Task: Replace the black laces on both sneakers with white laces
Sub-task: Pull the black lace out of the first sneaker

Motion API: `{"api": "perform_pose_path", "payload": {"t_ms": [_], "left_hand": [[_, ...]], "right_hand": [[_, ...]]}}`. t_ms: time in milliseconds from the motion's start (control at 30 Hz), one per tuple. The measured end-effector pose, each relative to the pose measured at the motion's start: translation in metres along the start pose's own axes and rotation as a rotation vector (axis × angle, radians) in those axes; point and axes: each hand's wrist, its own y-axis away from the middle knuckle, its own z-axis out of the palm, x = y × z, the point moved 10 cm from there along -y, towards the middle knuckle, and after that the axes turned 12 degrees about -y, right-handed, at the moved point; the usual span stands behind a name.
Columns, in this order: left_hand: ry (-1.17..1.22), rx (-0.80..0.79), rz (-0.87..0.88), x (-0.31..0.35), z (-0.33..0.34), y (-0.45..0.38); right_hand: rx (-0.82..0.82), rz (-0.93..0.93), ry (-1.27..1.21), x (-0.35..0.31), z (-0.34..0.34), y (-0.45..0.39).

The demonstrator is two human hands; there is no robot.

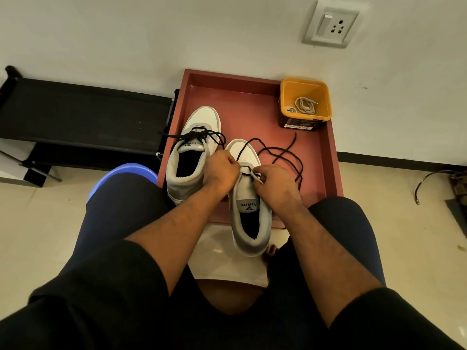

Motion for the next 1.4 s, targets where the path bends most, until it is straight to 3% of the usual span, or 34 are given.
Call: {"api": "perform_pose_path", "payload": {"t_ms": [167, 333, 467, 533, 600, 700, 833, 933, 1133, 1200, 1400], "left_hand": [[0.110, 0.118, -0.020, -0.006, -0.030, -0.013], [0.350, 0.460, -0.050, -0.010, -0.123, -0.019], [0.835, 0.622, -0.289, -0.056, -0.176, -0.026], [1.079, 0.691, -0.317, -0.076, -0.196, -0.024], [1.142, 0.716, -0.276, -0.082, -0.206, -0.022], [0.989, 0.518, -0.143, -0.053, -0.172, -0.010], [0.260, -0.027, 0.143, 0.014, -0.059, 0.013], [-0.099, -0.169, 0.291, 0.024, -0.009, 0.022], [-0.362, -0.165, 0.273, 0.019, -0.002, 0.013], [-0.347, -0.112, 0.258, 0.019, -0.014, 0.010], [0.062, 0.387, 0.182, 0.010, -0.122, 0.011]], "right_hand": [[0.015, -0.016, 0.046, 0.002, -0.003, -0.004], [0.030, -0.010, -0.002, 0.003, -0.008, -0.002], [0.041, 0.003, -0.014, 0.009, -0.009, -0.004], [0.046, 0.017, -0.026, 0.012, -0.007, -0.005], [0.055, 0.025, -0.037, 0.013, -0.006, -0.006], [0.074, 0.038, -0.092, 0.013, -0.007, -0.006], [0.092, 0.031, -0.091, 0.014, -0.006, -0.007], [0.107, 0.027, -0.079, 0.017, -0.005, -0.008], [0.108, 0.037, -0.074, 0.022, -0.006, -0.008], [0.098, 0.033, -0.082, 0.020, -0.006, -0.009], [0.120, 0.055, -0.091, 0.022, -0.004, -0.015]]}}
